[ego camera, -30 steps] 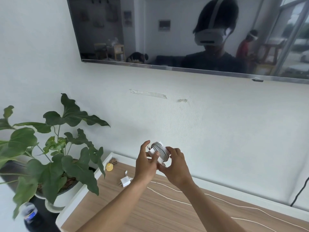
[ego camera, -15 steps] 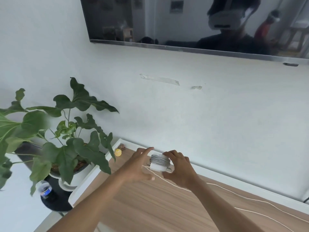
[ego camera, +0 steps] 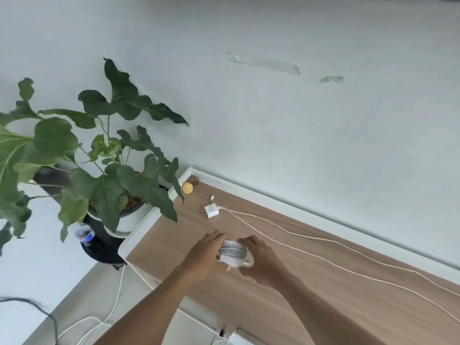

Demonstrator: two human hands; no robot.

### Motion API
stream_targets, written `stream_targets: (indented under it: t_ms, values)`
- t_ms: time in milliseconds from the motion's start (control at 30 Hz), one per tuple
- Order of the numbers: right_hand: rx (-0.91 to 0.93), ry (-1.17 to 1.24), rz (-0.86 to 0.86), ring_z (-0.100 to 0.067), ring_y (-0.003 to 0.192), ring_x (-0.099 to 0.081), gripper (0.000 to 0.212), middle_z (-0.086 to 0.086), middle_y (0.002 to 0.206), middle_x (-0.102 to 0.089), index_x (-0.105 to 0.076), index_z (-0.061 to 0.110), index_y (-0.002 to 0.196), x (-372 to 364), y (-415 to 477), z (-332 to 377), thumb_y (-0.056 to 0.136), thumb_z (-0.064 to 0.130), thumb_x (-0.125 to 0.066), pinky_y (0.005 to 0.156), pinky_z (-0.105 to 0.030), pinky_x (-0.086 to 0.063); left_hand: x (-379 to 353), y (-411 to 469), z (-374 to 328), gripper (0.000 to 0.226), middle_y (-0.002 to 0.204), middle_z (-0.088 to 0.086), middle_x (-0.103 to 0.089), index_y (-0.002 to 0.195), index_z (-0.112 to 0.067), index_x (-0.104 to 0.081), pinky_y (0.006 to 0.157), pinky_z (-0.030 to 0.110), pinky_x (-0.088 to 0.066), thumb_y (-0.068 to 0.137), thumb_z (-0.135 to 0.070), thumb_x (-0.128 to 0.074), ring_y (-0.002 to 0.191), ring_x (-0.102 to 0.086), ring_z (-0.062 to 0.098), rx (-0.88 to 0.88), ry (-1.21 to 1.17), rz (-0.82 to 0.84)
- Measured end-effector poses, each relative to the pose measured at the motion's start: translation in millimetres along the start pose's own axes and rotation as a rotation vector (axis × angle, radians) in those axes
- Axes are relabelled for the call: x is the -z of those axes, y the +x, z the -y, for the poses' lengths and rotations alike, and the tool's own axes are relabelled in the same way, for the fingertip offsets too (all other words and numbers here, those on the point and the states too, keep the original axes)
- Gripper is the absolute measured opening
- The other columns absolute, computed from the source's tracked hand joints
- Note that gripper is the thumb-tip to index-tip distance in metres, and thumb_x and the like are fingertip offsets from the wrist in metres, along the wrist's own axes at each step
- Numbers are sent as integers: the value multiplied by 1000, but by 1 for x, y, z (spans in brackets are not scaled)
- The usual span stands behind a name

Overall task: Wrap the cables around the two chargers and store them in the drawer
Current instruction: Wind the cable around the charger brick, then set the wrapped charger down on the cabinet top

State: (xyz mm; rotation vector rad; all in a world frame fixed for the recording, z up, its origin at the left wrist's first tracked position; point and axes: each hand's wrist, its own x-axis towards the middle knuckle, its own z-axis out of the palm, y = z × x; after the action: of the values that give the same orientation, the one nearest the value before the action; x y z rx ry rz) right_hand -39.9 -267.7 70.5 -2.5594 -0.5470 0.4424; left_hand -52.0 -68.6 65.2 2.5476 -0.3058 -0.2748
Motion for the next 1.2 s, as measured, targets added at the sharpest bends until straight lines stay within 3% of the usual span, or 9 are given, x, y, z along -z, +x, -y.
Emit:
stream_targets:
  t_ms: [167,433,800,933,1033,1200]
  values:
    - [-39,-6,65,-21,113,-52,68,4,132,-42,-38,23,137,-38,-6,-7,75,30,-66,95,-31,-39,-27,-10,11,61,119,-9,-51,120,-25,-50,85,28,-41,67,-38,-78,109,-48,14,2,70,37]
    - [-86,0,99,-20,116,-50,64,4,129,-46,-42,23,132,-67,-6,-18,73,33,-66,94,-32,-38,-50,-14,28,62,116,-10,-55,115,-26,-52,84,26,-42,63,-39,-81,107,-49,14,31,30,44]
    - [-106,69,64,-16,115,-50,62,8,127,-44,-41,25,129,-79,-8,-25,73,34,-67,92,-26,-38,-61,-16,30,65,124,-11,-52,124,-25,-49,90,29,-43,67,-35,-79,112,-50,12,61,4,50]
    - [-103,75,81,-18,118,-48,70,6,128,-41,-36,27,134,-77,-9,-26,73,36,-70,96,-28,-39,-62,-16,29,75,132,-8,-48,135,-25,-43,94,28,-42,70,-37,-79,118,-48,14,76,26,76]
    - [-87,90,176,-17,120,-42,91,3,134,-35,-24,28,141,-70,-12,-24,69,41,-78,97,-28,-40,-58,-19,31,89,140,-7,-43,144,-26,-33,99,30,-43,69,-39,-80,124,-44,14,88,35,134]
    - [-109,31,199,-20,125,-41,100,2,142,-30,-16,34,144,-46,-7,-27,68,41,-80,101,-38,-43,-34,-14,42,114,154,-8,-29,151,-31,-17,107,38,-39,61,-41,-85,137,-35,16,94,100,324]
